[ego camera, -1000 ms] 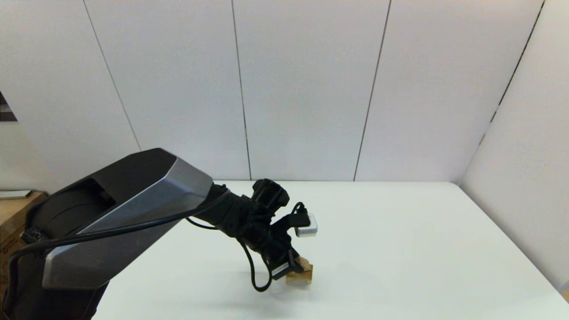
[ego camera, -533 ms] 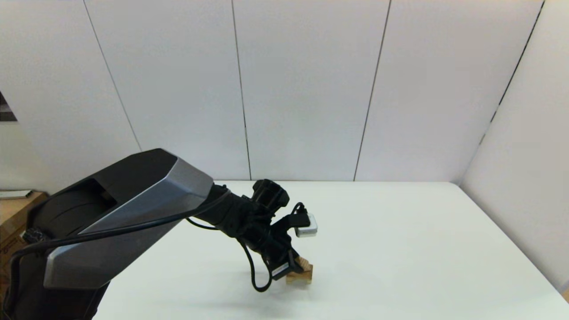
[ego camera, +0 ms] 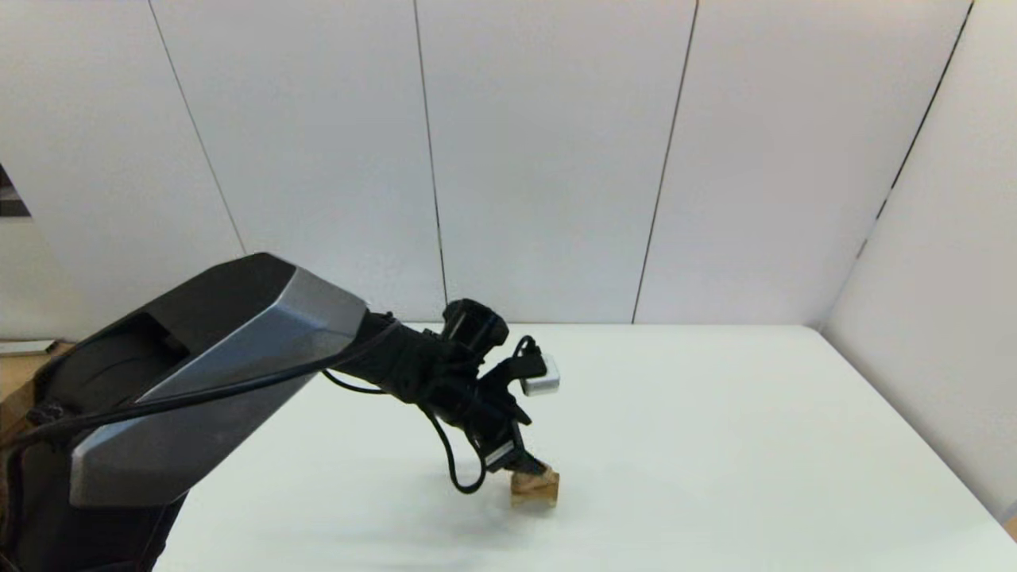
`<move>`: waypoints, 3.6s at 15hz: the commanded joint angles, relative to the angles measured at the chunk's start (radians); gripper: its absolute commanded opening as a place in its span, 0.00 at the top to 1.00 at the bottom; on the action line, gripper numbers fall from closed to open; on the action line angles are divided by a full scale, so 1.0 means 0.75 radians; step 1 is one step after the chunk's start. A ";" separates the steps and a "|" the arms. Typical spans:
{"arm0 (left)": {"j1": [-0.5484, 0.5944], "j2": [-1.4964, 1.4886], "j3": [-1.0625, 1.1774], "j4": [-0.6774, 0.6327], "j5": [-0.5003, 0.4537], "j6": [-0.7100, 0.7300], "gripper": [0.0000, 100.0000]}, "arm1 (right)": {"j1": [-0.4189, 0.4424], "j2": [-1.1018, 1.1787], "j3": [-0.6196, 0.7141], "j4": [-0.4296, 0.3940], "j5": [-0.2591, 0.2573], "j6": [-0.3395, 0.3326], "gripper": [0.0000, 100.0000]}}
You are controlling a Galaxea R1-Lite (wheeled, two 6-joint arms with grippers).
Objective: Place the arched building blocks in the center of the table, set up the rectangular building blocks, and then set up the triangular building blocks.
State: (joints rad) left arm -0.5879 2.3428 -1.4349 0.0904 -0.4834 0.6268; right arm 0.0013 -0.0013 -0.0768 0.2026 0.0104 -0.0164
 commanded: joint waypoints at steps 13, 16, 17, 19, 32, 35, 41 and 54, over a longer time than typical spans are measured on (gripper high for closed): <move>0.512 -2.105 0.526 0.532 0.125 -0.367 0.00 | 0.000 0.000 0.000 0.002 0.000 -0.001 0.00; 0.630 -2.383 0.692 0.532 0.127 -0.421 0.00 | 0.000 0.000 0.000 0.002 0.000 -0.001 0.00; 0.671 -2.471 0.760 0.532 0.129 -0.421 0.00 | 0.000 0.000 0.000 0.002 0.000 0.001 0.00; 0.733 -2.647 0.891 0.528 0.133 -0.463 0.00 | 0.000 0.000 0.000 0.002 0.000 0.001 0.00; 0.770 -3.122 1.729 0.096 0.481 -0.695 0.00 | -0.002 0.000 0.000 0.002 0.000 0.001 0.00; 0.770 -3.122 1.913 -0.159 0.614 -0.713 0.00 | 0.000 0.000 0.000 0.002 0.000 0.001 0.00; 0.770 -3.122 1.913 -0.112 0.624 -0.725 0.00 | 0.000 0.000 0.000 0.002 0.000 0.001 0.00; 0.770 -3.122 1.913 -0.119 0.649 -0.842 0.00 | 0.000 0.000 0.000 0.002 -0.006 -0.003 0.00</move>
State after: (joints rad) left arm -0.0109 -0.0009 0.0000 0.0013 0.0019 -0.0038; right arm 0.0009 -0.0013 -0.0740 0.2023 0.0077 -0.0183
